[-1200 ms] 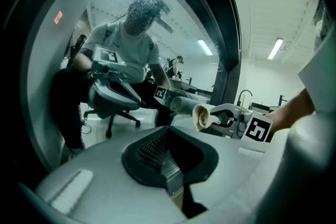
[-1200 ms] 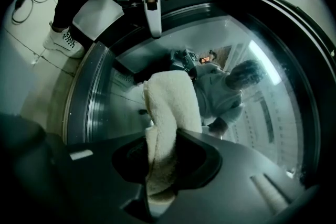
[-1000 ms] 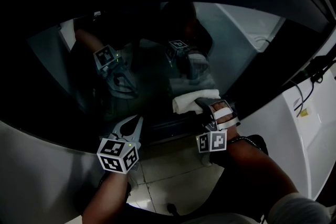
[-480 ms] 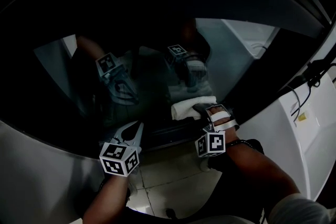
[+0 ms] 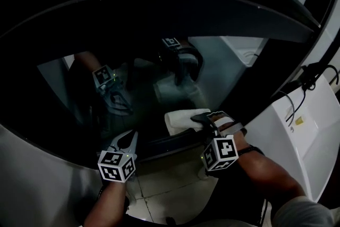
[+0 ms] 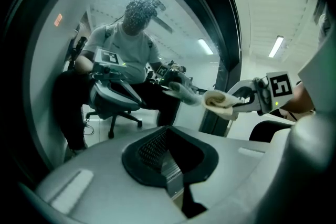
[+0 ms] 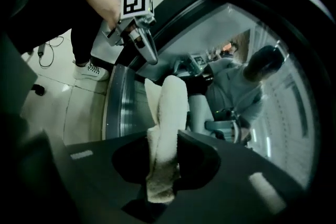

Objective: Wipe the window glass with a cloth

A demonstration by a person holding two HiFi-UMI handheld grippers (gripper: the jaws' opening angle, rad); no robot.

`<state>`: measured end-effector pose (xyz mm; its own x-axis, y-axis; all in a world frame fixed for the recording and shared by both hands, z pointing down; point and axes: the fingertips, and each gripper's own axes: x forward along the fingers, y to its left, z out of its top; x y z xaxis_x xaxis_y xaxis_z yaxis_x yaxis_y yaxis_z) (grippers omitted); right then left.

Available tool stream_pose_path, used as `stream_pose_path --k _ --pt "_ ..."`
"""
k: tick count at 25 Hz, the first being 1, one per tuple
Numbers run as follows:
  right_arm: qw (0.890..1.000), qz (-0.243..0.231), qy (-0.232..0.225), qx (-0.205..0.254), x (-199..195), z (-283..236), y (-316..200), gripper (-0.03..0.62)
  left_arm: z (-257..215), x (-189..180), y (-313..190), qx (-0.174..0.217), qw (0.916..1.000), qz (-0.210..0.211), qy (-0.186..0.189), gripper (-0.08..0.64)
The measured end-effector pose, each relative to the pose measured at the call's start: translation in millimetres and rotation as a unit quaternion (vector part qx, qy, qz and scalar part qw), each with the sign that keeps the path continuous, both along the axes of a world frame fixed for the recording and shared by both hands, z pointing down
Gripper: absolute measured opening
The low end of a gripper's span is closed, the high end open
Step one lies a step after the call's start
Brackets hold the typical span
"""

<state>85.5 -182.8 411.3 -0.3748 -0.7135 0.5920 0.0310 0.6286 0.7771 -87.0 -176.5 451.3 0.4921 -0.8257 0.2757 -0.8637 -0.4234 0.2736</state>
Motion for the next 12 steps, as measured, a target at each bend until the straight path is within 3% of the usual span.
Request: stream_pose_path --k 4,12 --pt "0.993 -0.009 -0.008 0.116 10 -87 5 0.077 1 2 2 -0.002 1.0 0.005 -0.001 0.017" --pt "0.959 0.006 -0.017 0.282 45 -211 -4 0.077 8 -4 0 -0.007 0.9999 -0.004 -0.014 0.017"
